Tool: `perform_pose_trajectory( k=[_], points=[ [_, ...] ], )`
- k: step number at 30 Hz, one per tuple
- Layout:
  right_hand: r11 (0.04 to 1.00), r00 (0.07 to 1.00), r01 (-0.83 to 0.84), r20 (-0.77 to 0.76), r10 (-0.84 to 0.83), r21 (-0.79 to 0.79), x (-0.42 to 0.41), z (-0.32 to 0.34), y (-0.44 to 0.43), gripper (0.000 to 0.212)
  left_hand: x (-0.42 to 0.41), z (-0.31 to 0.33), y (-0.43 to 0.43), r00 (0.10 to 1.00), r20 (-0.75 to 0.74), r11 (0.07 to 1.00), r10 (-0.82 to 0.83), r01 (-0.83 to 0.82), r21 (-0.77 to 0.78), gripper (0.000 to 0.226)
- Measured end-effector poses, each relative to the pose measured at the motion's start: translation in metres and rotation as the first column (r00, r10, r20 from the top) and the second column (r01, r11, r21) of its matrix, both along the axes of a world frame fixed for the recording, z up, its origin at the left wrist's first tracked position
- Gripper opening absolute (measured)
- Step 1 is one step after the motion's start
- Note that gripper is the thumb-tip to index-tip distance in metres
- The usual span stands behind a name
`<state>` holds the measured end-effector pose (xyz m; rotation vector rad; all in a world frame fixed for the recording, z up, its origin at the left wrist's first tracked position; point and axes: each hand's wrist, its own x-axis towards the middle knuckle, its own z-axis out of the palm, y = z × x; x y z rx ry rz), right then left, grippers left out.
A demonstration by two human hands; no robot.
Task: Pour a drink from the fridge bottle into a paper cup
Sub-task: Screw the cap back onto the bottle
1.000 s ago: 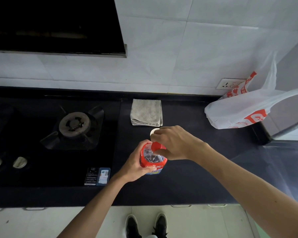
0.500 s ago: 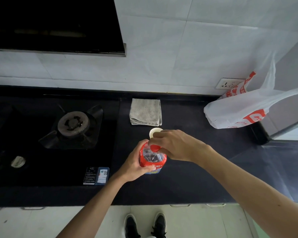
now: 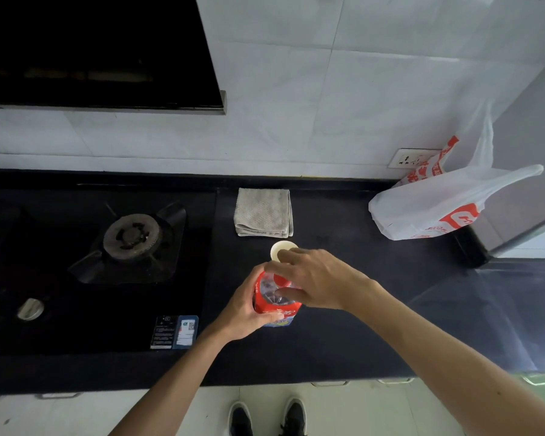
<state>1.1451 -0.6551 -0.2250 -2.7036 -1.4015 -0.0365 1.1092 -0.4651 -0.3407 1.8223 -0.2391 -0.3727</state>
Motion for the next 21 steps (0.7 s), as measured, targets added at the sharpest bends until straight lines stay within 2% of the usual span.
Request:
perform_pose_trajectory(
  k=[2, 6, 13, 16, 18, 21],
  points=[
    [1.000, 0.999, -0.011, -0.039, 0.011, -0.018, -0.001, 0.005, -0.005, 0.037, 0.000, -0.001, 0.000, 1.000, -0.011, 1.000, 0.002, -0.002, 0.011, 0.091],
    [1.000, 1.000, 0.030, -0.008, -0.030, -0.006, -0.001, 0.004, -0.002, 0.035, 0.000, -0.002, 0.000, 1.000, -0.003, 1.000, 0.003, -0.003, 0.022, 0.092],
    [0.977, 0.961, 0.193, 0.183, -0.207, 0.090, -0.010, -0.010, 0.008, 0.041, -0.001, 0.000, -0.003, 0.998, 0.056, 0.999, 0.033, -0.034, 0.027, 0.085],
    [0.958, 0.934, 0.264, 0.218, -0.282, 0.111, -0.016, -0.015, 0.012, 0.044, 0.000, -0.002, -0.001, 0.998, 0.059, 0.999, 0.032, -0.034, 0.031, 0.086],
    [0.931, 0.927, 0.317, 0.150, -0.344, 0.180, -0.022, -0.020, 0.011, 0.042, 0.000, -0.003, -0.001, 0.998, 0.054, 0.999, 0.020, -0.021, 0.026, 0.086],
    [0.838, 0.893, 0.448, -0.209, -0.399, 0.311, -0.028, -0.029, 0.003, 0.040, 0.001, -0.004, -0.002, 0.998, 0.059, 1.000, -0.003, 0.002, 0.024, 0.085]
  ],
)
